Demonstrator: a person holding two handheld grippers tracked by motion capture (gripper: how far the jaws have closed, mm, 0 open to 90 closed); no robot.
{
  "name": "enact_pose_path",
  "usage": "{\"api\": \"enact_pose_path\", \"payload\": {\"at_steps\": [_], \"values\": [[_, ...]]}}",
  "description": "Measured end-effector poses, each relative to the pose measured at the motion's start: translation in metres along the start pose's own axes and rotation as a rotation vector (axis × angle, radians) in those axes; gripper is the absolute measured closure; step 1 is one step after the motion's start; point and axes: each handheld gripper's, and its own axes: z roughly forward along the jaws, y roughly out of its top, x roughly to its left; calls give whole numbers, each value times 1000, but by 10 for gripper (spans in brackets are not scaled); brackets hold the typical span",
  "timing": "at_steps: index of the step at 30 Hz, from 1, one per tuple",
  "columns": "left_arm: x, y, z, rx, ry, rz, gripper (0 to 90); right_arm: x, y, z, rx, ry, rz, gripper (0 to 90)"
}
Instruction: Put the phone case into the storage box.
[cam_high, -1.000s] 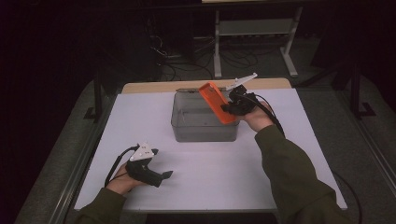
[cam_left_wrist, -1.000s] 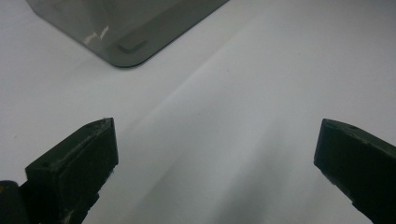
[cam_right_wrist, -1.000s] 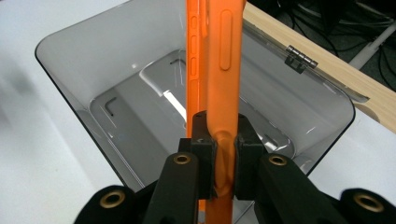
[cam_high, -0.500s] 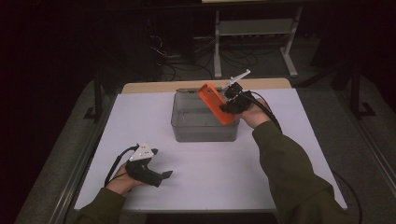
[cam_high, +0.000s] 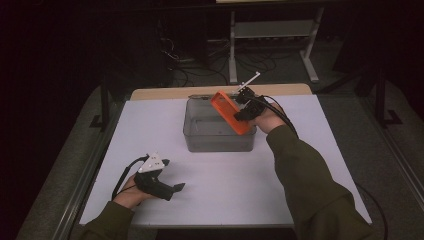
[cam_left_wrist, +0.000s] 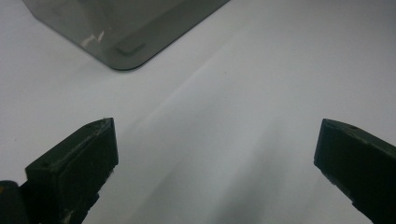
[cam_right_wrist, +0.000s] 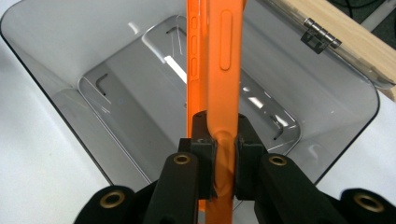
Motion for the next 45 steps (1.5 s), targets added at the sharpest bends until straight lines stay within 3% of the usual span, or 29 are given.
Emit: {"api": "enact_pose_path", "payload": {"at_steps": [25, 45], "values": [[-1, 2, -2, -17, -1, 2, 0, 3, 17, 23, 180, -26, 24, 807], [-3, 4, -3, -25, -13, 3, 0, 3, 23, 36, 278, -42, 81, 804]]}}
